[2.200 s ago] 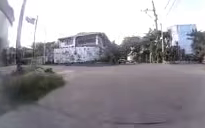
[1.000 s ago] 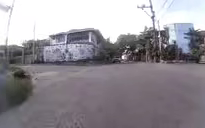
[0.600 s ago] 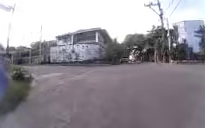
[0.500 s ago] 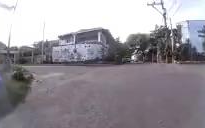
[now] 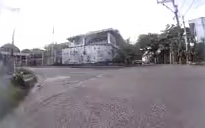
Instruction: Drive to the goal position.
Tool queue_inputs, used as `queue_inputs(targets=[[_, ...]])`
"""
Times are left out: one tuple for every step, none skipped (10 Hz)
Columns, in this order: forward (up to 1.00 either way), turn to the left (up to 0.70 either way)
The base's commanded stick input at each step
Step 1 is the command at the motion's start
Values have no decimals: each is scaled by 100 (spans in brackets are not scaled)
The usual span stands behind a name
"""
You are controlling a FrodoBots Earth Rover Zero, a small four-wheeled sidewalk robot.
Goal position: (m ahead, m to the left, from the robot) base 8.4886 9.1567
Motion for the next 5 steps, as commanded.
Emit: queue_inputs(targets=[[100,10],[100,7],[100,7],[100,40],[100,40]])
